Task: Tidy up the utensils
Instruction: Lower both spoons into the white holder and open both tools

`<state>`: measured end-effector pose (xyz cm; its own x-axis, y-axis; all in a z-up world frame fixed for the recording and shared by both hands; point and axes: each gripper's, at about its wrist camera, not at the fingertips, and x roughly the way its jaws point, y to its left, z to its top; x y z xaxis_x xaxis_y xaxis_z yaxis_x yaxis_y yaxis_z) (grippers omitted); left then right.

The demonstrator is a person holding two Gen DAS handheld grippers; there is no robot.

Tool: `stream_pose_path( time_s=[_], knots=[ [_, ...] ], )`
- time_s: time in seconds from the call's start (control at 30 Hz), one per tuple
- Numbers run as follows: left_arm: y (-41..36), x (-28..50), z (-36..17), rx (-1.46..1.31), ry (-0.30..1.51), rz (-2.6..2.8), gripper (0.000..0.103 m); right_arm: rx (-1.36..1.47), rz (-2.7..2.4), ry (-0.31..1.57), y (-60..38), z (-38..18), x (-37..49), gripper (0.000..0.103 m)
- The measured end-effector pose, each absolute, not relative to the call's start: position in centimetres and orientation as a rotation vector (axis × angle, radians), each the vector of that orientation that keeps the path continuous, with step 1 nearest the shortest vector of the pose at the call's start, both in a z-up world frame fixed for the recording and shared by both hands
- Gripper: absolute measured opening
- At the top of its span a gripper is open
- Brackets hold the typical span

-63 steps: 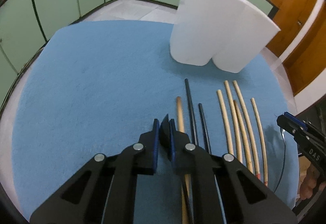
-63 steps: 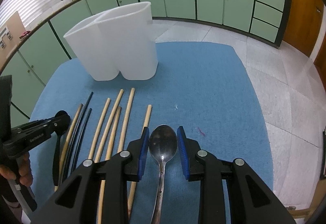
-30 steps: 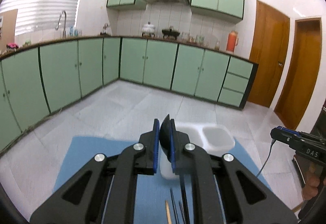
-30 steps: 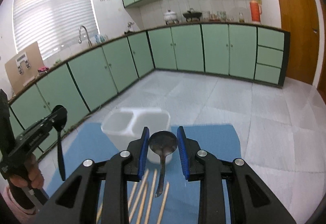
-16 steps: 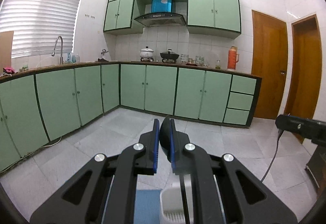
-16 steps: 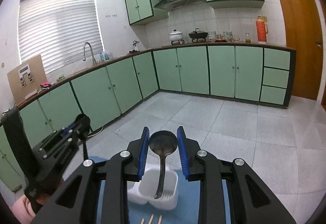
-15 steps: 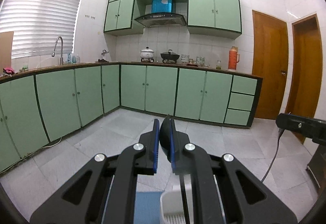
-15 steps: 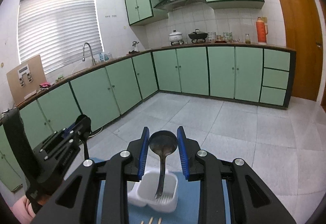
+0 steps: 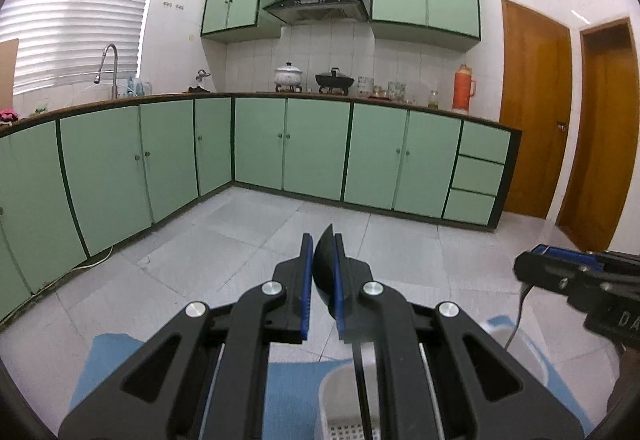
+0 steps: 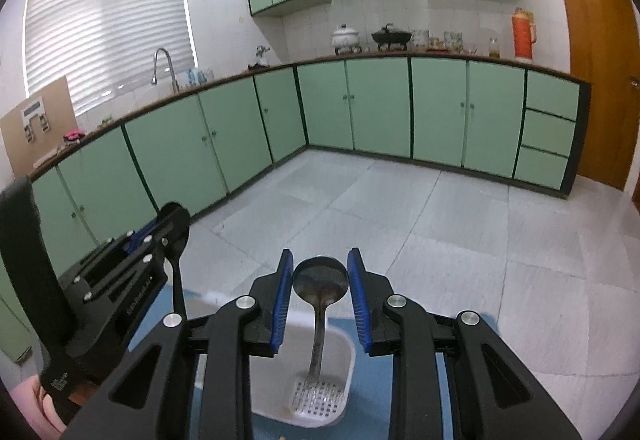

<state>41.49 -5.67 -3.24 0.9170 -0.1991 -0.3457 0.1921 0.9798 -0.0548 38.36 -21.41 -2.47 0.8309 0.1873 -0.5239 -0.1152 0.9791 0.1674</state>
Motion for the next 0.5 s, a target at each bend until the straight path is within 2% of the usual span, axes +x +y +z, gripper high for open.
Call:
stream_pose_path(
  time_s=[0.2, 0.23, 0.33, 0.5],
  knots=[
    [-4.8, 40.8, -4.5, -0.013, 0.405, -0.218, 0.010, 0.128, 0.185, 0.611, -20.6, -4.5, 37.7, 0.028],
    [-4.5, 40.6, -4.6, -0.018, 0.408, -0.215, 0.012, 0.130, 0.189, 0.614, -20.5, -4.6, 37.5, 0.028],
    [-3.8, 39.9, -4.5, -0.026, 0.410, -0.212, 0.028, 0.128, 0.192, 0.618, -20.5, -4.8, 37.2, 0.029],
    [-2.6, 38.0, -4.1, -0.034, 0.406, -0.208, 0.039, 0.113, 0.182, 0.603, -20.2, -4.6, 36.0, 0.034]
  ],
)
